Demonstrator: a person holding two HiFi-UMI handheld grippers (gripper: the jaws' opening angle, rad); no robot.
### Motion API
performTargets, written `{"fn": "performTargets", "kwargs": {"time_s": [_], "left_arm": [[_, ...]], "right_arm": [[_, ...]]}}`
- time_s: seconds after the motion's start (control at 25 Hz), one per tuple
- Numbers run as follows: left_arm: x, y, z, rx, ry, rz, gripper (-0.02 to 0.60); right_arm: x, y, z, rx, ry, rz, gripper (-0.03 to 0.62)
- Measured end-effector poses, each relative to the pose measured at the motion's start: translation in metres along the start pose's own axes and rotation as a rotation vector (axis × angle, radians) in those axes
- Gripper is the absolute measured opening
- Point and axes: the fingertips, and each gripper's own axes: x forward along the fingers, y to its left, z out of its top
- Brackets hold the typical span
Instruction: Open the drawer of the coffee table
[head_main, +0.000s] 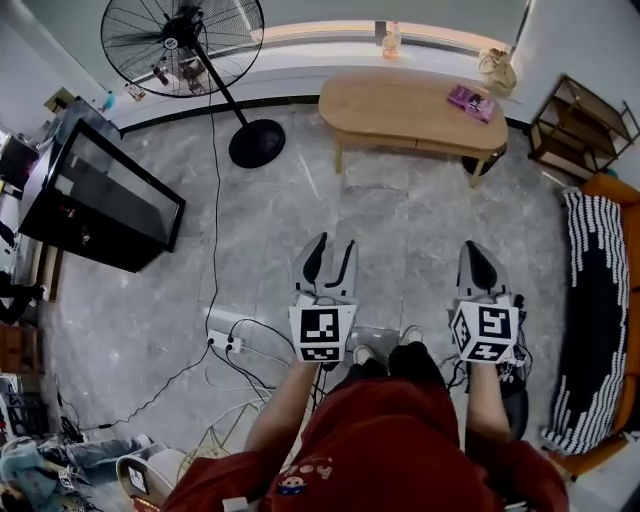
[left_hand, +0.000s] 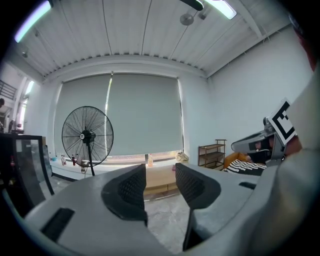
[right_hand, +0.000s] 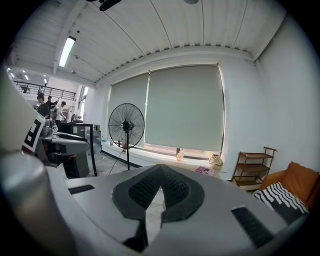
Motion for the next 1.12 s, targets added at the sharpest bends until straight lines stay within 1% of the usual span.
{"fn": "performTargets", "kwargs": {"time_s": [0.24, 0.4, 0.56, 0.72, 0.84, 1.12], "left_arm": [[0.008, -0.005, -0.005, 0.042, 0.018, -0.002, 0.173], [0.019, -0.003, -0.005, 0.047, 0.021, 0.015, 0.173], [0.042, 0.001, -0.002, 0.048, 0.026, 0.027, 0.173], [0.075, 0.000, 0.004, 0.055, 0.031, 0.035, 0.173], [0.109, -0.006, 0.009, 0.053, 0.035, 0.039, 0.173], [0.196, -0.027, 0.024, 0.046, 0.054, 0.047, 0.173]], "right_arm": [[0.005, -0.008, -0.006, 0.016, 0.007, -0.011, -0.003], [0.019, -0.015, -0.006, 0.018, 0.006, 0.002, -0.003], [0.042, -0.027, -0.002, 0.015, 0.004, 0.011, -0.003], [0.071, -0.049, 0.003, 0.022, 0.005, 0.016, -0.003], [0.096, -0.071, 0.005, 0.026, 0.008, 0.020, -0.003], [0.150, -0.134, 0.007, 0.050, 0.031, 0.024, -0.003]]}}
